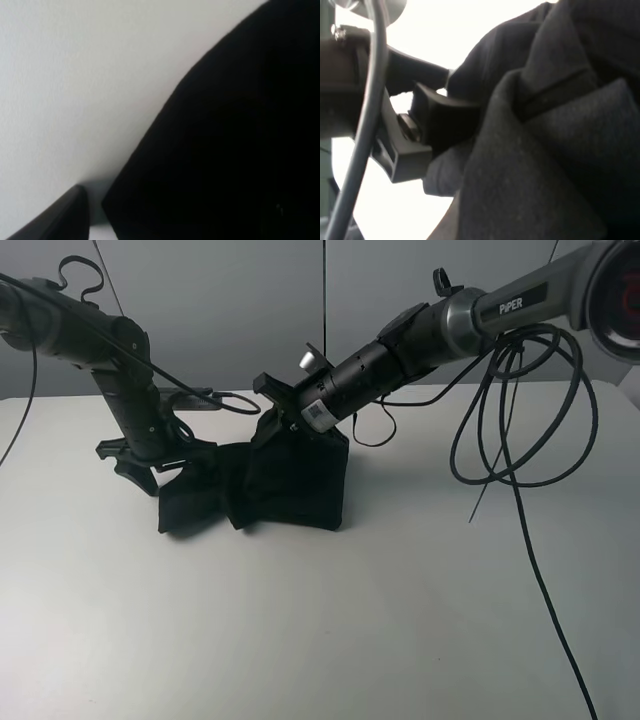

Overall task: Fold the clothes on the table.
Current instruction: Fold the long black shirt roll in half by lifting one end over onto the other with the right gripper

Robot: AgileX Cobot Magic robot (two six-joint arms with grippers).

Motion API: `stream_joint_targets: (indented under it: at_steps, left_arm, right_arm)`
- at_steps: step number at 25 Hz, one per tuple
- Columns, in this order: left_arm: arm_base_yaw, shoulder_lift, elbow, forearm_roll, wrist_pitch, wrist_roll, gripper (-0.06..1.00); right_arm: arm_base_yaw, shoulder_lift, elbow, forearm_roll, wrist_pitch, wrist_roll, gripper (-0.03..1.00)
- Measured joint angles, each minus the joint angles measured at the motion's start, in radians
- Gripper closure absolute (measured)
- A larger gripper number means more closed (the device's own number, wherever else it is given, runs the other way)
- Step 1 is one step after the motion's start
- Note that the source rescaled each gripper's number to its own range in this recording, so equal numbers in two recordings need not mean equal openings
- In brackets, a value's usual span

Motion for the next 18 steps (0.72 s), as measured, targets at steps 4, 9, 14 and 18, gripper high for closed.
stream_joint_targets:
  at_steps: [4, 9, 14, 18]
  left_arm:
    - [0.000, 0.000, 0.000, 0.000, 0.000, 0.002, 0.04]
    - [0.000, 0.000, 0.000, 0.000, 0.000, 0.002, 0.04]
    - [0.000, 0.000, 0.000, 0.000, 0.000, 0.004, 0.04]
    - [0.000, 0.000, 0.000, 0.000, 0.002, 0.016, 0.04]
  right_arm:
    - [0.000, 0.035, 0.000, 0.120, -0.004, -0.065, 0.82]
    - [0.009, 0.051, -0.001, 0.159, -0.018, -0.092, 0.82]
    - [0.053, 0.056, -0.003, 0.146, -0.063, -0.130, 0.82]
    - [0.060, 0.063, -0.007, 0.109, -0.091, -0.141, 0.82]
